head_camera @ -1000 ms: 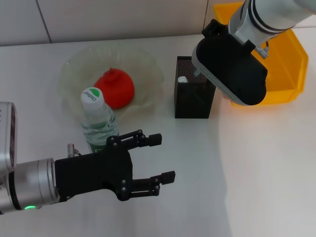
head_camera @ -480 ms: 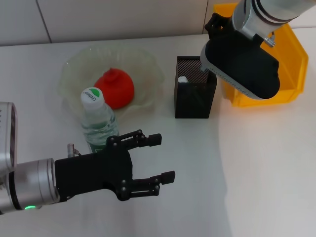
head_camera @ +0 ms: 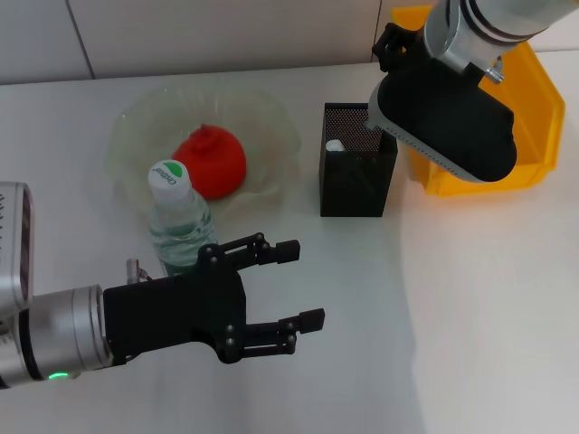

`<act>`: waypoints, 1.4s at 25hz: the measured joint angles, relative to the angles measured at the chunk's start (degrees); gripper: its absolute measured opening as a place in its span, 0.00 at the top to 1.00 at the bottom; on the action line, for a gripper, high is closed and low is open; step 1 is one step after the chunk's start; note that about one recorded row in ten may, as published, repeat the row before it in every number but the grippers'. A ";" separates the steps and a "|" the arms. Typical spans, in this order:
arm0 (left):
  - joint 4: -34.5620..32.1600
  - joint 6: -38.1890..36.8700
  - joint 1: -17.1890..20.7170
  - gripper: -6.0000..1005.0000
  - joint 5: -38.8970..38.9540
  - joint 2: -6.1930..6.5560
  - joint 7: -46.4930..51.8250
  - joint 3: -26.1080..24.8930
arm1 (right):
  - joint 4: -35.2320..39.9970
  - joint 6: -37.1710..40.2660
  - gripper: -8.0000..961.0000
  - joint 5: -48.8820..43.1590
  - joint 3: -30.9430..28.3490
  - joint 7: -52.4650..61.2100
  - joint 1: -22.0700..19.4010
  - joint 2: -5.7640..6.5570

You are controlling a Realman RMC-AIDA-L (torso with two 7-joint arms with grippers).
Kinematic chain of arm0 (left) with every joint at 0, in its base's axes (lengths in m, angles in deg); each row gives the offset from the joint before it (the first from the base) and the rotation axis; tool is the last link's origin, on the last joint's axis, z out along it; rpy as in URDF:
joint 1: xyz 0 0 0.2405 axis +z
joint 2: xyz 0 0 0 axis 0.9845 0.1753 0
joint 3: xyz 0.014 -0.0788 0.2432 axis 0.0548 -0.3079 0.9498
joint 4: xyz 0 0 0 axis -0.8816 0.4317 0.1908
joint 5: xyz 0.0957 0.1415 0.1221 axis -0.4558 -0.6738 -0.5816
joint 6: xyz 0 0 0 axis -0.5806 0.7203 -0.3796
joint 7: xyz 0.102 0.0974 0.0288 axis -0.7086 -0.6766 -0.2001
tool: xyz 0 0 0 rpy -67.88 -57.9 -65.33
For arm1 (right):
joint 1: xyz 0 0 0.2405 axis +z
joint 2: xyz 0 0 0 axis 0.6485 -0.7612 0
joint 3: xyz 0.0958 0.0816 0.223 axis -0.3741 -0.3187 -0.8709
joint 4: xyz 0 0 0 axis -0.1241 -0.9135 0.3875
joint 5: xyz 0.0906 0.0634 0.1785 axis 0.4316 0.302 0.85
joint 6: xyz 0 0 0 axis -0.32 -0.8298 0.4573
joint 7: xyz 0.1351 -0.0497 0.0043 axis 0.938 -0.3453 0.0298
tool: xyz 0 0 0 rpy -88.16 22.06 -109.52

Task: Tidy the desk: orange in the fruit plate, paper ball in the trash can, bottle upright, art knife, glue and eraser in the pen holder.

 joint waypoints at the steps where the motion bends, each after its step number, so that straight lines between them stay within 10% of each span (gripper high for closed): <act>1: 0.00 0.00 0.00 0.20 0.00 0.00 0.00 0.00 | 0.04 0.08 0.86 0.00 0.02 0.11 0.05 -0.02; 35: 0.53 -0.40 0.44 0.20 0.55 0.04 -1.50 0.18 | -2.74 1.00 0.85 -0.09 1.13 3.98 2.24 -0.71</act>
